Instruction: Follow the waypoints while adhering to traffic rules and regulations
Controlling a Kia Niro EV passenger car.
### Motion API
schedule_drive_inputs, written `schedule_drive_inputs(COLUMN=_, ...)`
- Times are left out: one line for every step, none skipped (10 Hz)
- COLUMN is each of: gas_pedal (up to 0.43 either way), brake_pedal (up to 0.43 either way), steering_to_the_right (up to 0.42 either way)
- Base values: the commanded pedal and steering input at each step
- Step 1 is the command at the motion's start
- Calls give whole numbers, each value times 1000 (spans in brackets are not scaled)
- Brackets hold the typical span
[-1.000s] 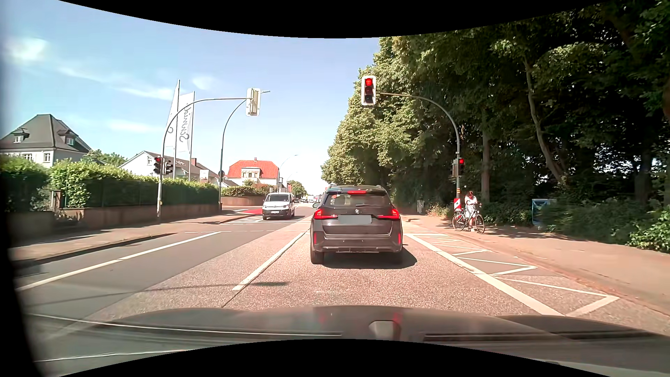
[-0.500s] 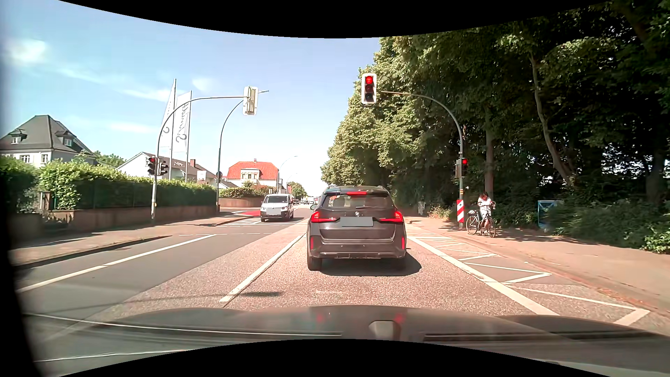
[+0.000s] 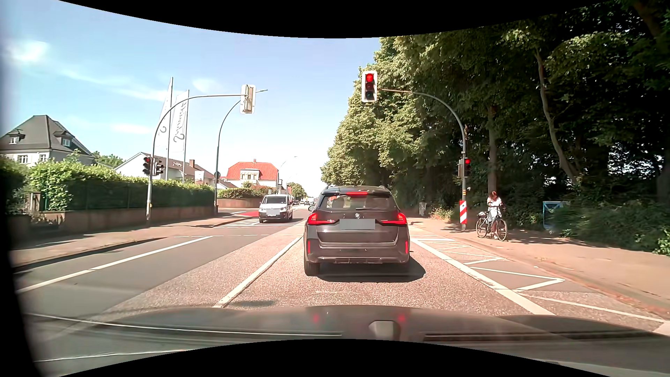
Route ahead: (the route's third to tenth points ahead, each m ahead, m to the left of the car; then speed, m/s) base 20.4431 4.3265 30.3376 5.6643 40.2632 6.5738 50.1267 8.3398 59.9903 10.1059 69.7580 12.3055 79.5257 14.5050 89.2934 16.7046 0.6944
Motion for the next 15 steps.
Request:
schedule_drive_inputs(gas_pedal=0, brake_pedal=6, steering_to_the_right=2)
schedule_drive_inputs(gas_pedal=0, brake_pedal=6, steering_to_the_right=2)
schedule_drive_inputs(gas_pedal=0, brake_pedal=6, steering_to_the_right=2)
schedule_drive_inputs(gas_pedal=0, brake_pedal=6, steering_to_the_right=2)
schedule_drive_inputs(gas_pedal=0, brake_pedal=6, steering_to_the_right=3)
schedule_drive_inputs(gas_pedal=0, brake_pedal=6, steering_to_the_right=3)
schedule_drive_inputs(gas_pedal=0, brake_pedal=6, steering_to_the_right=3)
schedule_drive_inputs(gas_pedal=0, brake_pedal=6, steering_to_the_right=2)
schedule_drive_inputs(gas_pedal=0, brake_pedal=6, steering_to_the_right=3)
schedule_drive_inputs(gas_pedal=0, brake_pedal=6, steering_to_the_right=3)
schedule_drive_inputs(gas_pedal=0, brake_pedal=6, steering_to_the_right=2)
schedule_drive_inputs(gas_pedal=0, brake_pedal=6, steering_to_the_right=2)
schedule_drive_inputs(gas_pedal=0, brake_pedal=6, steering_to_the_right=2)
schedule_drive_inputs(gas_pedal=0, brake_pedal=6, steering_to_the_right=2)
schedule_drive_inputs(gas_pedal=0, brake_pedal=6, steering_to_the_right=2)
